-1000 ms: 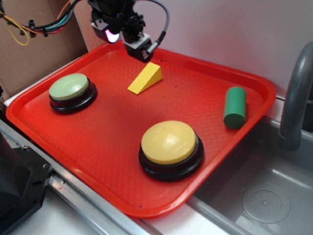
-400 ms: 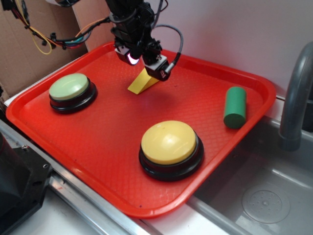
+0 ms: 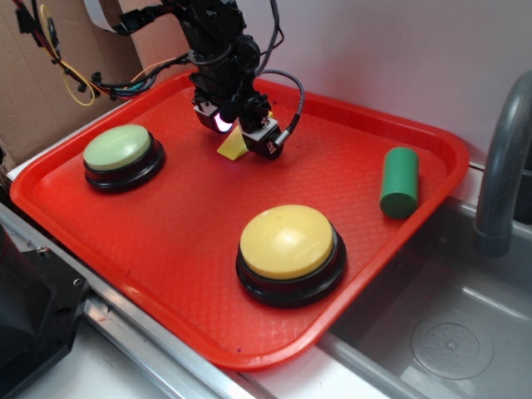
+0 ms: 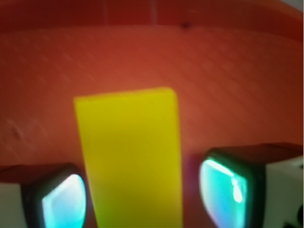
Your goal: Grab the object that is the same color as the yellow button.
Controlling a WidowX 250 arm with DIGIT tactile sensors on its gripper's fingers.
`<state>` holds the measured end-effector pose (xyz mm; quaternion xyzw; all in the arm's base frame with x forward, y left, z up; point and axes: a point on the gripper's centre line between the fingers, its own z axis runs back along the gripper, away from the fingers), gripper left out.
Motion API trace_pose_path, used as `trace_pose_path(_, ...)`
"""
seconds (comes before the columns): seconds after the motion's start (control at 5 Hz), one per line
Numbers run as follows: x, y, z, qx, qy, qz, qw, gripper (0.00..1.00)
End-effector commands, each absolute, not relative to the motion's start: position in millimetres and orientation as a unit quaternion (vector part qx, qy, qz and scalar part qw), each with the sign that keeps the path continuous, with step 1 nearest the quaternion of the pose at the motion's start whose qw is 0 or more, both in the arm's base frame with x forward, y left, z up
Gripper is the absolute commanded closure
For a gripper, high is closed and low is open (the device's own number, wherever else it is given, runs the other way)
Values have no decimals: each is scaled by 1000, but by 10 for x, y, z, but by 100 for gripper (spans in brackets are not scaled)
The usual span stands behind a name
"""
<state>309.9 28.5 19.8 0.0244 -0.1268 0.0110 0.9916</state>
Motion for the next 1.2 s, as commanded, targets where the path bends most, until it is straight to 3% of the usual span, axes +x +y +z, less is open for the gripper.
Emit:
trace_pose_path(0.0,3183,298,322,10,-151,16,988,100)
trace_pose_path(0.2,3125,272,436,6,-138,2,990,100)
trace_pose_path(0.6,2795,66,1309,-21,-40,3,999,100)
trace_pose_path(0.8,2486,-245,1763,-72,-62,-15,995,100)
trace_pose_path(1.0,2248,-486,2076,-72,-82,-9,994,100)
